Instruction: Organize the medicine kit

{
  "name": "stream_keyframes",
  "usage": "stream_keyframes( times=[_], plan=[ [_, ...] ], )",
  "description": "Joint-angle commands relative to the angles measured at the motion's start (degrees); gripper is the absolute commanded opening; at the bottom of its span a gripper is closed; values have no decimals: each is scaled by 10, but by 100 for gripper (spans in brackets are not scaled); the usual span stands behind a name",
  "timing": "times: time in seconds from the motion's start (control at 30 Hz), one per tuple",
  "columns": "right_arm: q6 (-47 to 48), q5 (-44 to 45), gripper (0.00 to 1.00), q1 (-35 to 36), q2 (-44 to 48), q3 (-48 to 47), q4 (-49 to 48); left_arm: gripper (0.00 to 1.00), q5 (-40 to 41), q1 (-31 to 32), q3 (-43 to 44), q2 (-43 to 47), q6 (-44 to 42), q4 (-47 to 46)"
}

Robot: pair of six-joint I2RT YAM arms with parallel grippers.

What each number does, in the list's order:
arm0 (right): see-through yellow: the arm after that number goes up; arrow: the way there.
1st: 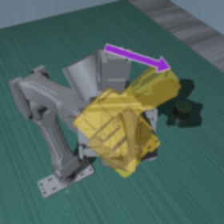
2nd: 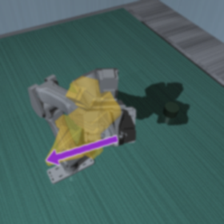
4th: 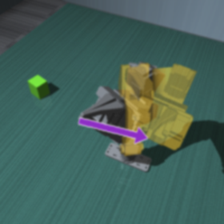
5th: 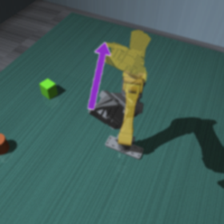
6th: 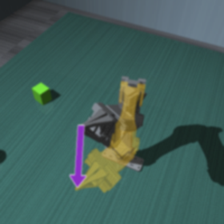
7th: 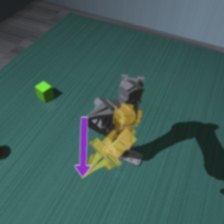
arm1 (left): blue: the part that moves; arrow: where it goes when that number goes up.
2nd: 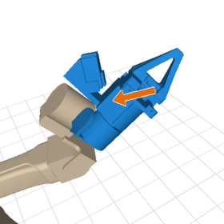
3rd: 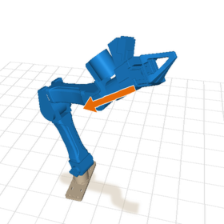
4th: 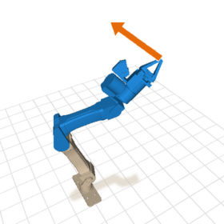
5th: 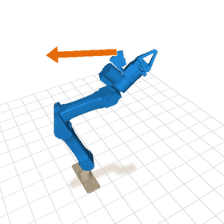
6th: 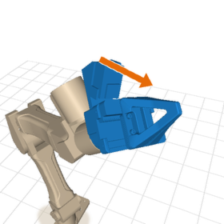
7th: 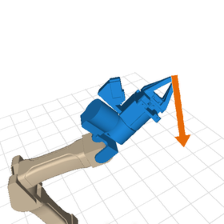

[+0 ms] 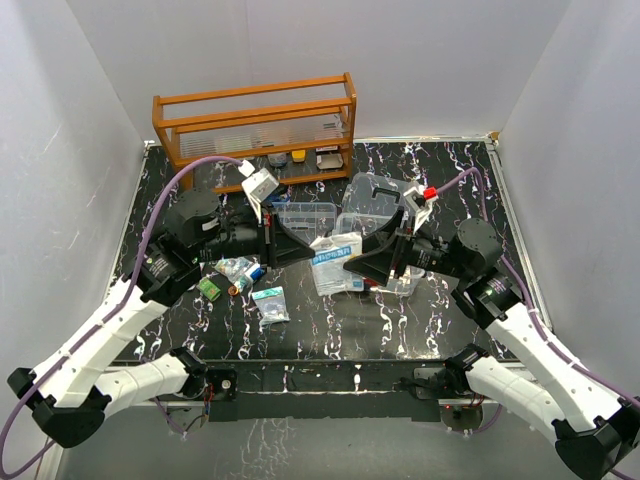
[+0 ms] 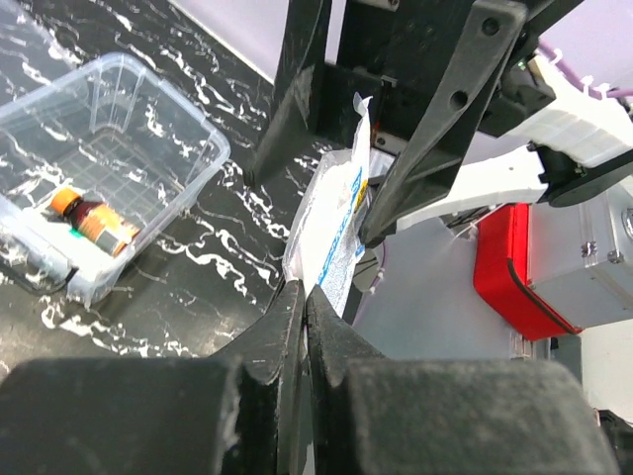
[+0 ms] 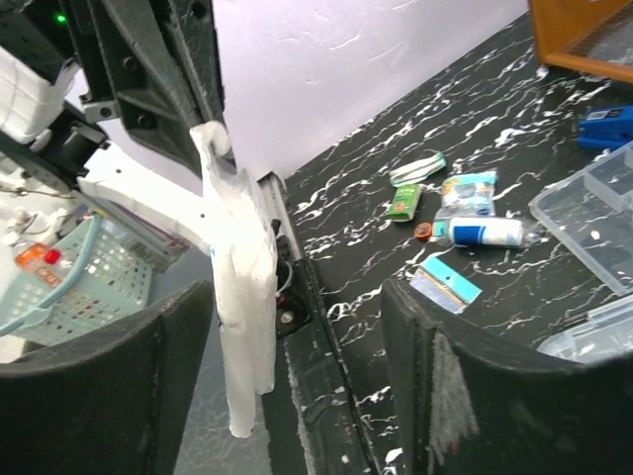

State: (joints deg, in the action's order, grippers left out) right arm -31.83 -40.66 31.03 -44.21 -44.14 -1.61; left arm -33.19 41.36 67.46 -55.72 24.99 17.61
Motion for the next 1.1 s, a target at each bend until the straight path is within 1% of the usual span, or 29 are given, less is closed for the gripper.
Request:
stream_keyframes(
  times=[0.0, 0.03, 0.1, 0.17, 0.23, 0.4, 0.47, 0.57, 0.6, 0.7, 0.77, 0.8, 0.87, 0.93, 1.0, 1.07],
  plan=[
    [-38, -43, 61, 1, 4, -44, -48, 0, -23, -3, 38, -12, 11, -42],
    [-44, -46, 56, 1, 3, -51, -46, 0, -24, -2, 41, -15, 11, -45],
    [-54, -50, 51, 0, 2, -61, -42, 0, -25, -2, 47, -18, 7, -53],
    [-68, -52, 43, 1, 6, -64, -48, 0, -25, -2, 53, -21, 2, -56],
    [-75, -43, 34, 1, 13, -66, -48, 0, -22, -2, 59, -25, -5, -52],
    [-80, -17, 19, 1, 25, -71, -41, 0, -2, -2, 61, -33, -3, -43],
    [-77, -4, 9, 1, 21, -76, -25, 0, 10, -3, 63, -35, -2, -37],
    [-72, 16, 1, 1, 12, -82, -2, 3, 28, -3, 68, -39, -1, -27],
    [-71, 24, 0, 1, 10, -83, 7, 6, 34, -2, 69, -39, -1, -24],
    [-63, 58, 0, 1, 6, -86, 32, 33, 93, -2, 74, -42, 0, -1],
    [-53, 109, 0, 1, -1, -88, 68, 54, 170, -3, 80, -43, -3, 30],
    [-47, 137, 0, 1, -7, -91, 89, 59, 223, -2, 81, -44, -3, 46],
    [-34, 191, 0, 1, -26, -101, 136, 64, 324, -2, 79, -47, -4, 72],
    [-29, 257, 0, 1, -53, -120, 192, 68, 408, -3, 68, -48, -10, 84],
    [-24, 325, 0, 0, -85, -143, 249, 71, 466, -2, 39, -45, -16, 74],
    [-22, 397, 0, 1, -114, -166, 302, 73, 501, -2, 10, -41, -27, 48]
  ],
)
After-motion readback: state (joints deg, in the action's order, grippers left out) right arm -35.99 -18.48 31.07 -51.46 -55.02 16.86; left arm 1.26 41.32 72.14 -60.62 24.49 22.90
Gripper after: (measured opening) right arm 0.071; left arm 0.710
